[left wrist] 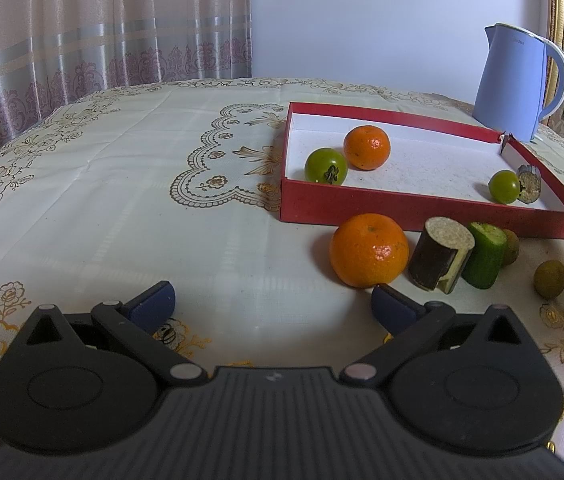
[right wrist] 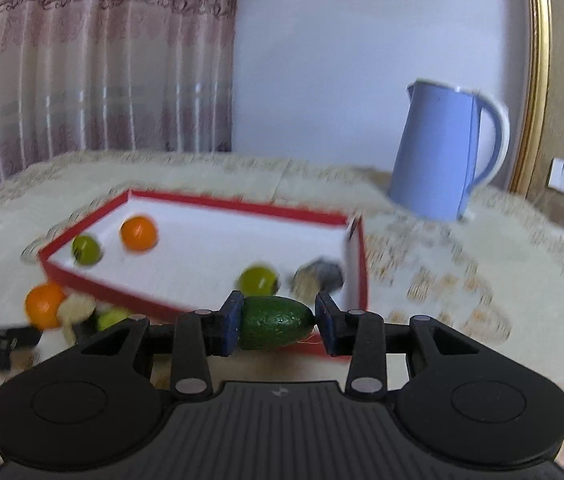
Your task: Organize fruits
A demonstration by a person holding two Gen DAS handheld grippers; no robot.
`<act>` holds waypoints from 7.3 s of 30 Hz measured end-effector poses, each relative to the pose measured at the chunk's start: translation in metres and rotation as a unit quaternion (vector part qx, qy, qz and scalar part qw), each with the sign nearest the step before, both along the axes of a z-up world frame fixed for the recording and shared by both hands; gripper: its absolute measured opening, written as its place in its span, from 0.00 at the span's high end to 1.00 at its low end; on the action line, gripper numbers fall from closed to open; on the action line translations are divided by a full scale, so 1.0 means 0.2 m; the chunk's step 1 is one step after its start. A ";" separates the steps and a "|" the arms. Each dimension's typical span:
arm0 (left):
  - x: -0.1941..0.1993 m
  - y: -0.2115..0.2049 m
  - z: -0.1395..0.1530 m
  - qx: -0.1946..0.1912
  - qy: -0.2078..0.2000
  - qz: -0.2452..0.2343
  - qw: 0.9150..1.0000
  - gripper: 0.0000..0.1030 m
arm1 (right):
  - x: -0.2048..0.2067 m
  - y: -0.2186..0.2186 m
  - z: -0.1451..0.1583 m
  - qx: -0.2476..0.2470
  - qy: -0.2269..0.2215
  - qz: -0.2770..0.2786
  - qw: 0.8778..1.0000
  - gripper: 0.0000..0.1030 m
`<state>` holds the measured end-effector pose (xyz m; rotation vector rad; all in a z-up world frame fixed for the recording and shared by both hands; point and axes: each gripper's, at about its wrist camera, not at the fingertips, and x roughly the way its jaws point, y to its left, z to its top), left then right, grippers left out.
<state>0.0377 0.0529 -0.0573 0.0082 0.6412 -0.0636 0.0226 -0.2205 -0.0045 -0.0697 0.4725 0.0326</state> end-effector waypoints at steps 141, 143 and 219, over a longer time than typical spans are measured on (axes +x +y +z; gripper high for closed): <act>0.09 -0.24 0.15 0.048 -0.015 -0.031 0.998 0.61 | 0.03 -0.13 -0.27 0.035 0.099 -0.011 0.994 0.00; 0.09 -0.24 0.17 0.047 -0.016 -0.029 0.998 0.61 | 0.03 -0.13 -0.27 0.035 0.099 -0.011 0.994 0.00; 0.09 -0.35 0.05 0.052 -0.028 -0.077 0.995 0.01 | 0.03 -0.13 -0.27 0.035 0.099 -0.011 0.994 0.00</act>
